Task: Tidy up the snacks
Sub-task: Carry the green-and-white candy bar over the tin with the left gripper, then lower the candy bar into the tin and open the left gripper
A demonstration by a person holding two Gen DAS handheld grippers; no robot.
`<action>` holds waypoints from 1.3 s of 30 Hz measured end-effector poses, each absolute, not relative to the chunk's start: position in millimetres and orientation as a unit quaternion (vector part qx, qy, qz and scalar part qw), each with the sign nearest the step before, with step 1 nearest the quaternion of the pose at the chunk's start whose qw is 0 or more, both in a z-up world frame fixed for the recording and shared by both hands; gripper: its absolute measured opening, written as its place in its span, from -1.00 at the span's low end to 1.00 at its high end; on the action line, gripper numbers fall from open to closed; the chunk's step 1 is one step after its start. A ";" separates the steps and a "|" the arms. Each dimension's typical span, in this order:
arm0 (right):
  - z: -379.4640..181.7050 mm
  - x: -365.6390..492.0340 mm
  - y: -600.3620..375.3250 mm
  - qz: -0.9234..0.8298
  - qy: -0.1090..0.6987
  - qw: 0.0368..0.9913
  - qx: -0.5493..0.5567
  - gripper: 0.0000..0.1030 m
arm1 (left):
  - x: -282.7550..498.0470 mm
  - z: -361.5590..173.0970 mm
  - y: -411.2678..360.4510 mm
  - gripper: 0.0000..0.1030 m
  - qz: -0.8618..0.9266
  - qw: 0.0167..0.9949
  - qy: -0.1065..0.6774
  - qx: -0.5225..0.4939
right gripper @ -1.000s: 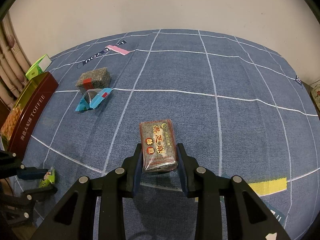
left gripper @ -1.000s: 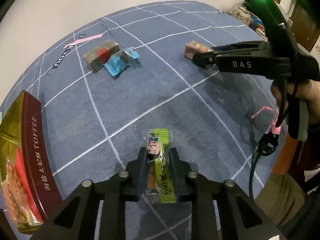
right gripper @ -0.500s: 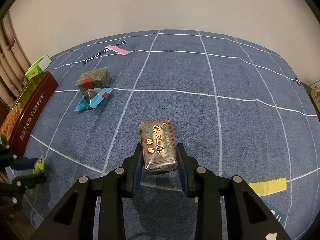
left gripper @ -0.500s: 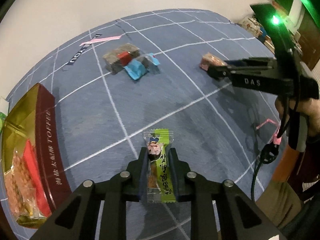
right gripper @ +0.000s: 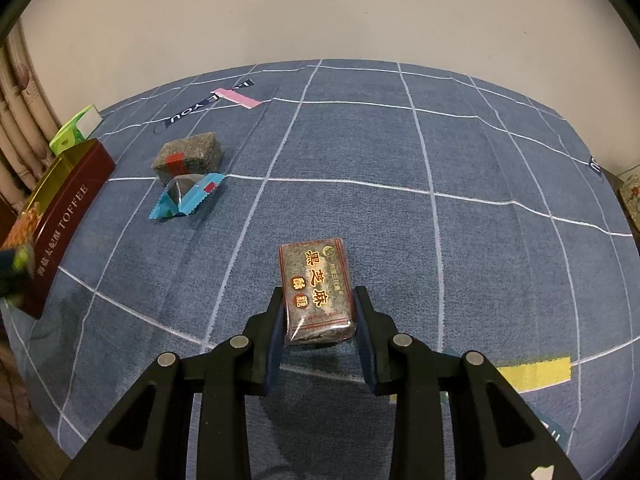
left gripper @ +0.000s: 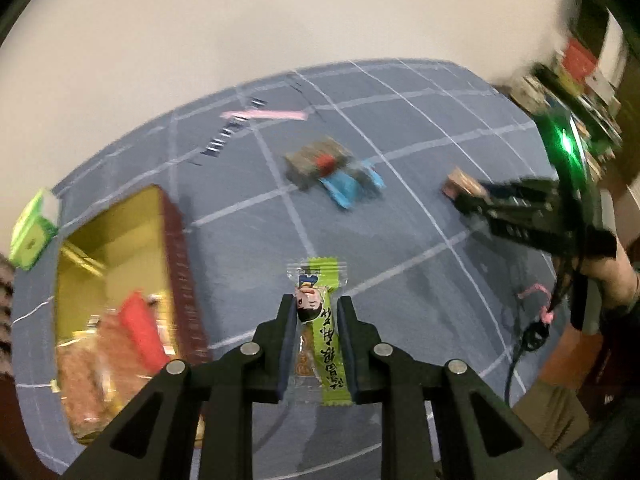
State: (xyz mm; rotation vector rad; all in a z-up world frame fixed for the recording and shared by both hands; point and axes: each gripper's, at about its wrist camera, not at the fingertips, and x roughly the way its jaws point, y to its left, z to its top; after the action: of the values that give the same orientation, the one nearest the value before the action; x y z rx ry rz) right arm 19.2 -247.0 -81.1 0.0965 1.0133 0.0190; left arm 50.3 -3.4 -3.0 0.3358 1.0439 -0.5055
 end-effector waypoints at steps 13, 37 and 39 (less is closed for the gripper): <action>-81.8 20.8 -245.0 -0.001 0.487 0.873 0.042 -0.41 | 108.8 29.3 94.3 -0.59 -0.112 0.859 0.486 0.116; -82.8 23.3 -238.5 -0.025 0.492 0.869 0.034 -0.41 | 209.2 -43.2 183.7 -0.59 -0.007 0.803 0.590 0.077; -82.7 24.0 -237.9 -0.026 0.494 0.868 0.033 -0.41 | 212.3 -46.5 184.2 -0.59 -0.002 0.800 0.595 0.080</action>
State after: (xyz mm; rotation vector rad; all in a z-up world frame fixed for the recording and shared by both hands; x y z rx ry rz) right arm 24.0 -237.9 -82.7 0.0689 1.0335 -0.0552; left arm 212.3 184.2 -46.5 0.1726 1.2760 -0.0053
